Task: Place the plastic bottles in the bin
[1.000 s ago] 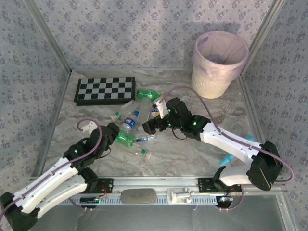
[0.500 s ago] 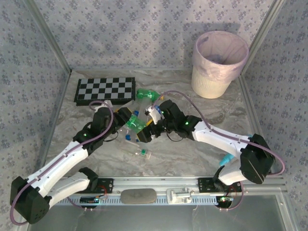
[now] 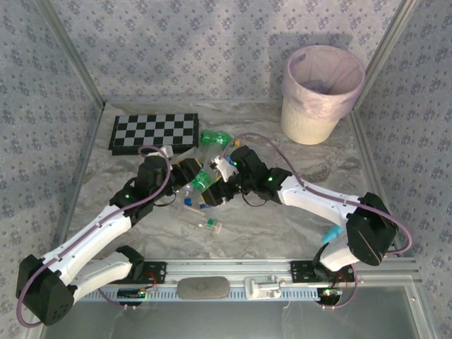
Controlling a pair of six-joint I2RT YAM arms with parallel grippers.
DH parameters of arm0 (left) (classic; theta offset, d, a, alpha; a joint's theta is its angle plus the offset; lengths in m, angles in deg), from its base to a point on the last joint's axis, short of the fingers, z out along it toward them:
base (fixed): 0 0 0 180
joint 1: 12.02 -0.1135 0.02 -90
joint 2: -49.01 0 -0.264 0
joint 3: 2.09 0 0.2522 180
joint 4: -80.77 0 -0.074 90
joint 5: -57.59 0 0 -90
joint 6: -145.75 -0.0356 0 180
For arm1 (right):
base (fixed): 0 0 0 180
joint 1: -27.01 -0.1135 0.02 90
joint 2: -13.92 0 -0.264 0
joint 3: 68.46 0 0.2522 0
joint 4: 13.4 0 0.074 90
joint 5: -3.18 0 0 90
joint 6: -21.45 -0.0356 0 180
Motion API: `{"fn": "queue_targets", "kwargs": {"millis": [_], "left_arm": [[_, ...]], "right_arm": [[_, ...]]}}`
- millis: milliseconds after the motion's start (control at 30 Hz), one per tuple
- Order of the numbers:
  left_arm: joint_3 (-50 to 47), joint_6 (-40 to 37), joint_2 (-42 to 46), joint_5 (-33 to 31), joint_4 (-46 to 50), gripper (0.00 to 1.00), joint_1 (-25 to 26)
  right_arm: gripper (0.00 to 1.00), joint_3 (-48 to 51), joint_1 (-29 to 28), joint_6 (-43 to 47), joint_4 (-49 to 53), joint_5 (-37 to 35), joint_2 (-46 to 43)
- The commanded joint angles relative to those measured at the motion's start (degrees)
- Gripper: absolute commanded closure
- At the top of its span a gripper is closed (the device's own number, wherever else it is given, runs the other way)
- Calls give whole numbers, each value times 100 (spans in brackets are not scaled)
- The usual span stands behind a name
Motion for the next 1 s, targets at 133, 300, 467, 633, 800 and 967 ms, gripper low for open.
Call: {"fn": "queue_targets", "kwargs": {"millis": [133,300,467,633,800,967], "left_arm": [[186,-116,51,53,-84,25,-63],[331,-377,299,-298,352,0,-326],[229,-512,702,-679,751,0,-747],[-336,-322,1127,-923,853,0,-920],[-985,32,1434,-788,845,0,-1002],[-1290,172,1682,-800,973,0,-1020]], "right_arm": [[47,-131,77,-46,-81,150,-32],[48,-111,283,81,219,-108,-179],[48,-308,932,327,1048,-775,-459],[48,-827,1917,468,1634,-1304,-902],[48,-1970,2996,504,2164,-1742,-880],[48,-2764,3945,223,1817,-1980,-658]]}}
